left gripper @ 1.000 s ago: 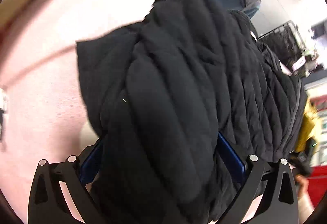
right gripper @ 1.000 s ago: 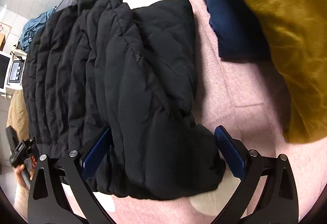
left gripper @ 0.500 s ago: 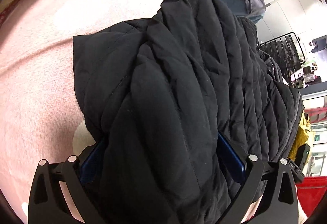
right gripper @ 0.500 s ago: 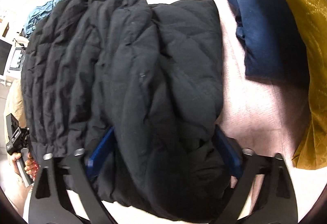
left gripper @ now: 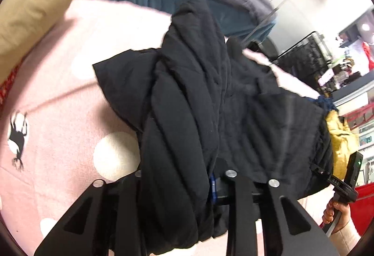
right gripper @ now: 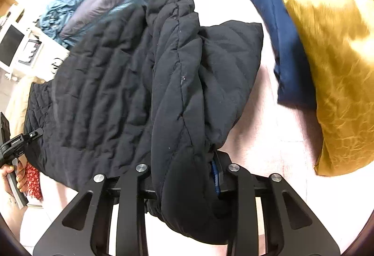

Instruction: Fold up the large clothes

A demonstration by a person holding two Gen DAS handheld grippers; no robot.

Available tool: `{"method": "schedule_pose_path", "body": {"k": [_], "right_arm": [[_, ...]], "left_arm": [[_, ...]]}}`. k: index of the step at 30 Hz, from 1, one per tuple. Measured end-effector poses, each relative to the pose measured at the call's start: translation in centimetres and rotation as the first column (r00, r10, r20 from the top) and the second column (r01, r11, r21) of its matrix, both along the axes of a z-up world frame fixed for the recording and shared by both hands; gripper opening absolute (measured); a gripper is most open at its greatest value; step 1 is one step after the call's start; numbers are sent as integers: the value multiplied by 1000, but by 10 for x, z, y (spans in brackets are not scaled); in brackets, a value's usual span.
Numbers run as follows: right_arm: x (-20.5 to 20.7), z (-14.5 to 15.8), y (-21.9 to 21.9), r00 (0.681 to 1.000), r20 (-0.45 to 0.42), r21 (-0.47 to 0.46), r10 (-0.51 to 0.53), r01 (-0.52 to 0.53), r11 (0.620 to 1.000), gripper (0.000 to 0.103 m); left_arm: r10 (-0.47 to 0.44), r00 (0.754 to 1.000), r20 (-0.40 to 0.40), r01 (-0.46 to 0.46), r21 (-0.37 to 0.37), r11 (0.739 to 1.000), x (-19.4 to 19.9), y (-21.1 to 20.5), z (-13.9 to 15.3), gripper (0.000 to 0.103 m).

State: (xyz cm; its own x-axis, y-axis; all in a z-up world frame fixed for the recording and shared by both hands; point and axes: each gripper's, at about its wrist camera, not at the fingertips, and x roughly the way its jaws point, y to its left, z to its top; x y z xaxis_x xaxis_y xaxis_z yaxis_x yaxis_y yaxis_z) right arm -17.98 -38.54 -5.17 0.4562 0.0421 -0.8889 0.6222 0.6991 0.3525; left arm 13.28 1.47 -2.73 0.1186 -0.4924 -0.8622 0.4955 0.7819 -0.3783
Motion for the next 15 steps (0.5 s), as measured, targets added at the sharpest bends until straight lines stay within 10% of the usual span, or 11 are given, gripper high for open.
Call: {"method": "schedule_pose_path", "body": {"k": [7, 15], "right_arm": [[27, 68, 44, 980, 67, -114, 188, -179, 977, 26], [116, 122, 111, 873, 160, -205, 461, -428, 880, 25]], "left_arm": [[27, 994, 110, -22, -49, 999, -19, 29, 61, 20], [262, 939, 223, -262, -29, 965, -51, 147, 104, 19]]}}
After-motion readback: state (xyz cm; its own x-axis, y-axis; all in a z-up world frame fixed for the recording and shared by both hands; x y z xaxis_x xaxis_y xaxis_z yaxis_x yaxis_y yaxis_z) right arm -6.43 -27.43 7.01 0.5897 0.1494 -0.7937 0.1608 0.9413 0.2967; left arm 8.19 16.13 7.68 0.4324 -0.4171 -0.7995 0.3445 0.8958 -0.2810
